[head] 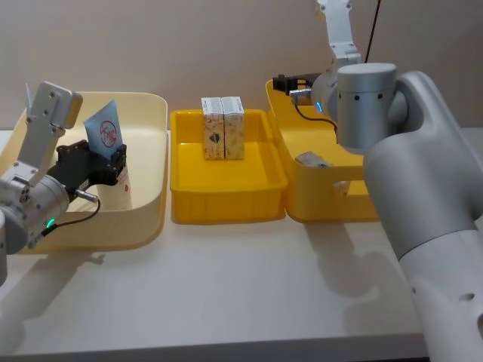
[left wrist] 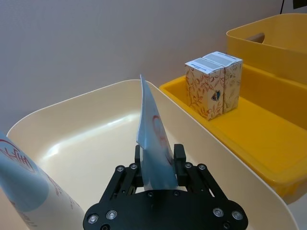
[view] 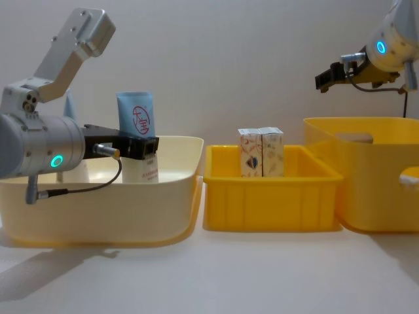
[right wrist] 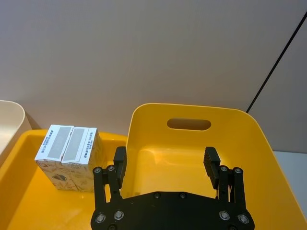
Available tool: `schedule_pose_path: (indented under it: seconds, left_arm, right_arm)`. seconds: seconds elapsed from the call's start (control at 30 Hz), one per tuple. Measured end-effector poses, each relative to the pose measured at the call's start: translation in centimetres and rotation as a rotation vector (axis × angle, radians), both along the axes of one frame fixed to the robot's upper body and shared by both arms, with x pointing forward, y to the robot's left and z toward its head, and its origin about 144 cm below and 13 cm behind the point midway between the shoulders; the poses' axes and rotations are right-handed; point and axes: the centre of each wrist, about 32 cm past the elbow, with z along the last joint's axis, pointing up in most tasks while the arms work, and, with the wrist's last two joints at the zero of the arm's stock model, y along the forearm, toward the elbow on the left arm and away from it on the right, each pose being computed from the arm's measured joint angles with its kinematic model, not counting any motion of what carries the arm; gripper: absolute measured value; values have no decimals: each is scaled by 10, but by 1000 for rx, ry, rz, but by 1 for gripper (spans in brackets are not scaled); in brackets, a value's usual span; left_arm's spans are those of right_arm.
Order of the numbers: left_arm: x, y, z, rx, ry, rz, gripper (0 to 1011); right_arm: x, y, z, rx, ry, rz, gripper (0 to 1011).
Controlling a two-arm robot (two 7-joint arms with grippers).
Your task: Bimanual collaborative sorting of washing and personal care products
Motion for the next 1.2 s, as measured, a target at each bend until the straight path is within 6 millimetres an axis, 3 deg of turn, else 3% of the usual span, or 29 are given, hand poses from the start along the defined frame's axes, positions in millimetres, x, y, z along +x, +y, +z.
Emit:
schedule_pose_path:
  seconds: [0.4,1.2]
  left_arm:
    - [0,0,0,0,0,-1,277]
    - [0,0,0,0,1,-1,275]
  right_arm:
    - [0,0,0,0,0,0,1001]
    - [0,0,0,0,0,0,1001]
